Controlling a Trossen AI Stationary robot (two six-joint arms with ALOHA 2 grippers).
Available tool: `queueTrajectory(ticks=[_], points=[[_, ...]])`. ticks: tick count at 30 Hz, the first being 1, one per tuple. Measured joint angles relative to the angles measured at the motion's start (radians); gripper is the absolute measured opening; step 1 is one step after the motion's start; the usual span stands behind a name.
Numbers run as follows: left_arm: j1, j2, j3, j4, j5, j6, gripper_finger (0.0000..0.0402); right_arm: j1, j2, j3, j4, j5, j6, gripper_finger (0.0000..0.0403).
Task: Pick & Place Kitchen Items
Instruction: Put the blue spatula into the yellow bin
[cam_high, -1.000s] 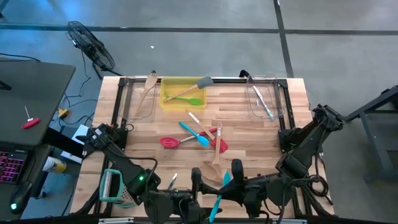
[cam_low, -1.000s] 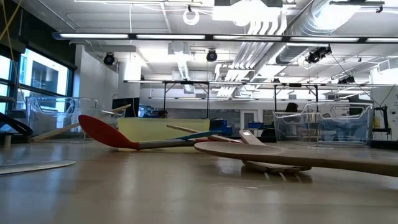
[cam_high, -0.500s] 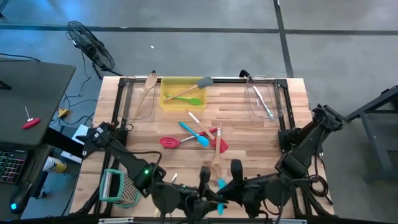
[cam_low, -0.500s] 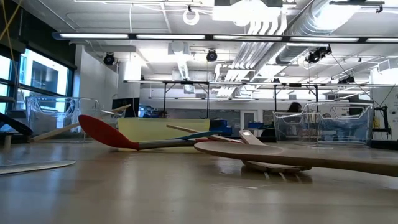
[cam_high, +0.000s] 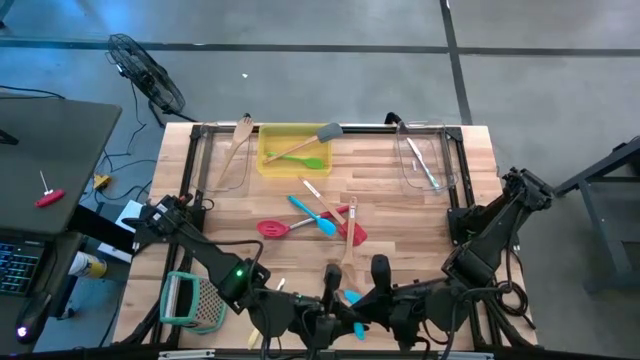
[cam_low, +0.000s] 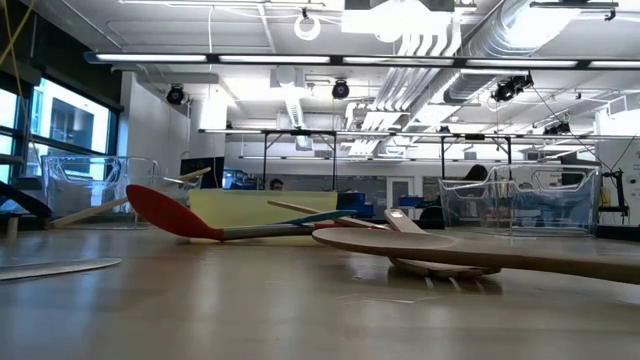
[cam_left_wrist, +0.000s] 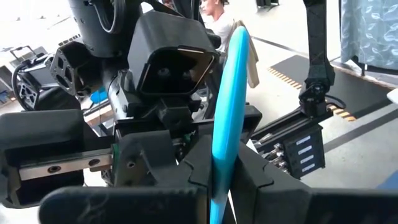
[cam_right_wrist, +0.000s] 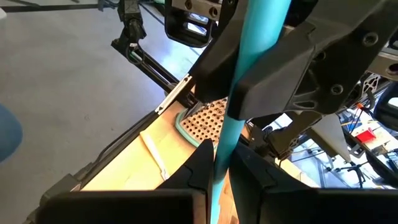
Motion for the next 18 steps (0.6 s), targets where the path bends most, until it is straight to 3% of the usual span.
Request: queueTrajectory(ticks=[6, 11, 18], points=[[-0.001, 0.0, 0.0, 0.007, -0.03, -0.001, 0.0022, 0.0, -0.002, 0.0, -0.002, 0.024, 0.037, 0.0031], [0.0, 0.0, 0.0, 0.015, -0.059, -0.001, 0.0022, 0.024, -0.002, 0.0, -0.024, 0.192, 0.043, 0.0051], [-0.002, -0.007, 0.001, 0.005, -0.129, 0.019, 0.0022, 0.082, -0.002, 0.0, -0.043, 0.433, 0.038, 0.0136]])
